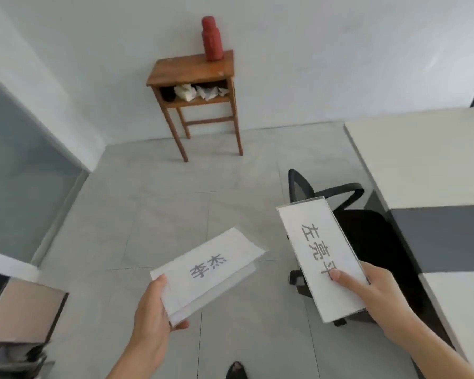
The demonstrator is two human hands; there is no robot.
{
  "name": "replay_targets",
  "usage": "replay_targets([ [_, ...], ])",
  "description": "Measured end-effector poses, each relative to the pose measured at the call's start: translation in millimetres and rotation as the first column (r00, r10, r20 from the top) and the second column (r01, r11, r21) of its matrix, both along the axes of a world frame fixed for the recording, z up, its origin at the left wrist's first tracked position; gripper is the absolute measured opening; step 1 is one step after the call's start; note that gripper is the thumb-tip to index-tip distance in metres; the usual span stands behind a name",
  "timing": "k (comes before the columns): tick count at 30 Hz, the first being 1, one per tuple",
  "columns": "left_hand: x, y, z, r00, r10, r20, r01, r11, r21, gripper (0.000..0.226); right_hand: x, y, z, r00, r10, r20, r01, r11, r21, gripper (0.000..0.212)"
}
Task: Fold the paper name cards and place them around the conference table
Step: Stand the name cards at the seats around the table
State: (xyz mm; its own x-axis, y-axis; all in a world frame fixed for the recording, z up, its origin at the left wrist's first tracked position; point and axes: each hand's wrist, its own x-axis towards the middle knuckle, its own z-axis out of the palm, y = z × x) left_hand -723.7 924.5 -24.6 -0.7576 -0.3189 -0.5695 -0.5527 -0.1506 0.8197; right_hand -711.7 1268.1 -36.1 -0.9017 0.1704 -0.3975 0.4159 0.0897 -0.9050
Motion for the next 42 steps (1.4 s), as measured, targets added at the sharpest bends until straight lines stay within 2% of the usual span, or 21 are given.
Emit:
replay_targets([
  [5, -29.4, -98.2, -3.2, 0.993, 0.116, -0.011, -0.116, 0.992, -0.051, 0.031, -55.4, -90.7, -5.3, 0.997, 0.075, 0.036, -0.075, 0.997, -0.005, 0.022],
  [9, -74.0, -131.8, -6.8, 0.990, 0.141, -0.015, -0.141, 0.990, -0.026, 0.029, -105.0, -124.5, -8.6, 0.994, 0.099, 0.039, -0.099, 0.995, 0.002, 0.023],
  [19, -262.0, -130.3, -22.3, 0.993, 0.119, -0.019, -0.119, 0.993, -0.018, 0.027, -288.0, -123.3, -31.9, 0.999, 0.006, 0.042, -0.006, 1.000, 0.016, 0.027],
  [28, -470.6, -114.1, -4.6, 0.997, 0.063, -0.048, -0.064, 0.998, -0.023, 0.027, -492.1, -112.0, 0.6, 1.000, -0.020, -0.009, 0.021, 1.000, 0.023, 0.013],
  [32, -554.9, -98.8, -15.2, 1.000, 0.029, -0.009, -0.030, 1.000, -0.007, 0.027, -559.0, -103.0, 4.0, 0.999, -0.027, -0.024, 0.027, 1.000, 0.005, 0.019],
  [38, -720.7, -67.4, -40.1, 0.994, -0.106, -0.022, 0.107, 0.993, 0.042, 0.033, -665.0, -67.6, -11.5, 0.980, -0.200, 0.027, 0.197, 0.978, 0.069, 0.036],
  [42, -843.6, -33.3, -33.7, 0.969, -0.243, -0.032, 0.244, 0.969, 0.032, 0.034, -739.2, -42.7, -9.6, 0.926, -0.376, 0.019, 0.371, 0.921, 0.121, 0.018],
])
